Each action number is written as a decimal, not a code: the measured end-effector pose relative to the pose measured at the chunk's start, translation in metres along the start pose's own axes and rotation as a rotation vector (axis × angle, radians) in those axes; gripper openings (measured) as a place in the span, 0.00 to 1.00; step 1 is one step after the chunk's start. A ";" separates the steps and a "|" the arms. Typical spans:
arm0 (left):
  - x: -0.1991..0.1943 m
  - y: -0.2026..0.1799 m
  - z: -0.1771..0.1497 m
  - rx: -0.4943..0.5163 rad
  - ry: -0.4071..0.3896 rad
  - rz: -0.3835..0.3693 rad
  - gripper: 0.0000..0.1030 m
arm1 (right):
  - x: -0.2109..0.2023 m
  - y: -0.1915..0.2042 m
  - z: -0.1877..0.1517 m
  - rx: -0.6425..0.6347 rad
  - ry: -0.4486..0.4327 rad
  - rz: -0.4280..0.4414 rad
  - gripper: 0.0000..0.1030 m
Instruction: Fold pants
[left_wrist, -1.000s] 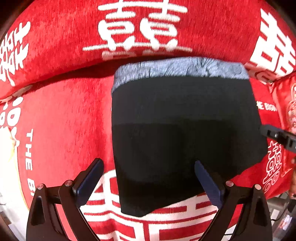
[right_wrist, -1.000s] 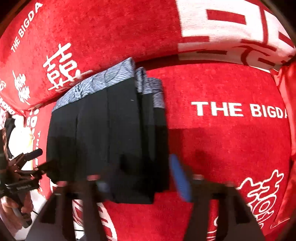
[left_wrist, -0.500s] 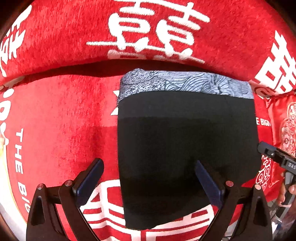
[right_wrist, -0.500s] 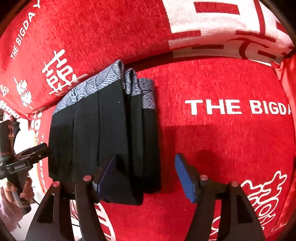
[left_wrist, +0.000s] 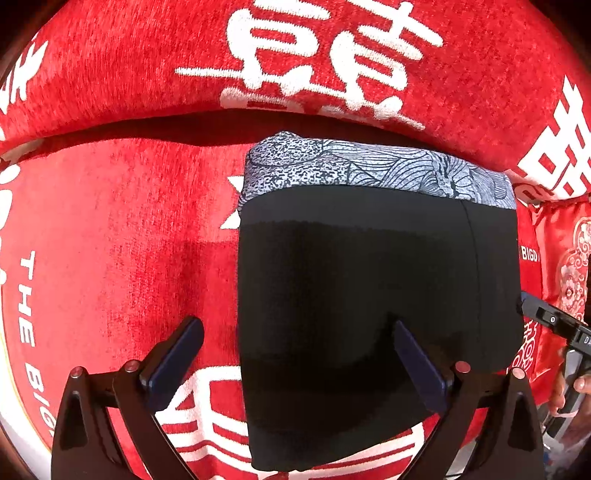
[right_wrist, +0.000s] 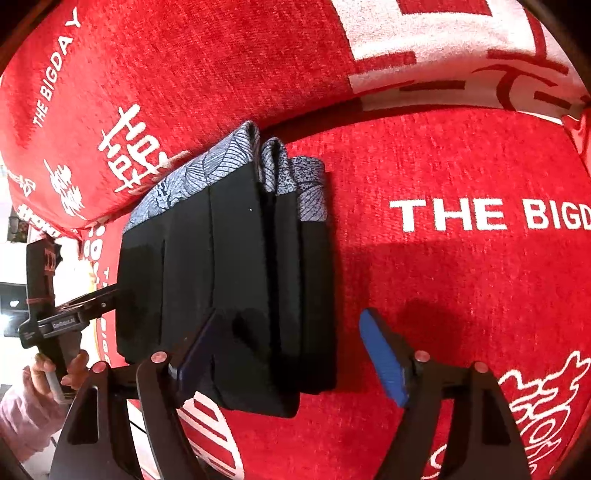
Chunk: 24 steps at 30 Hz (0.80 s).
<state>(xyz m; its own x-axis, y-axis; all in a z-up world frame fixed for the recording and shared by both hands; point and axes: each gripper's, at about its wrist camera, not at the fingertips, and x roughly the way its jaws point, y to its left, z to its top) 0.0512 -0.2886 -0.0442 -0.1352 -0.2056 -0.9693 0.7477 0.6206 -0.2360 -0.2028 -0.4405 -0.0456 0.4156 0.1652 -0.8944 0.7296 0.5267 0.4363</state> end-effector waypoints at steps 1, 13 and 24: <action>0.001 0.002 0.001 -0.002 0.002 0.000 0.99 | 0.000 0.000 0.000 0.000 0.001 0.006 0.79; 0.025 0.039 0.011 -0.049 0.073 -0.124 0.99 | 0.013 -0.014 0.008 0.035 0.061 0.107 0.82; 0.051 0.057 0.032 0.040 0.098 -0.218 0.99 | 0.036 -0.036 0.033 0.050 0.141 0.323 0.82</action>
<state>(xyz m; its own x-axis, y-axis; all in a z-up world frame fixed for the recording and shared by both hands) 0.1079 -0.2877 -0.1048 -0.3577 -0.2557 -0.8982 0.7186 0.5389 -0.4396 -0.1961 -0.4807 -0.0901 0.5524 0.4316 -0.7131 0.6001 0.3878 0.6996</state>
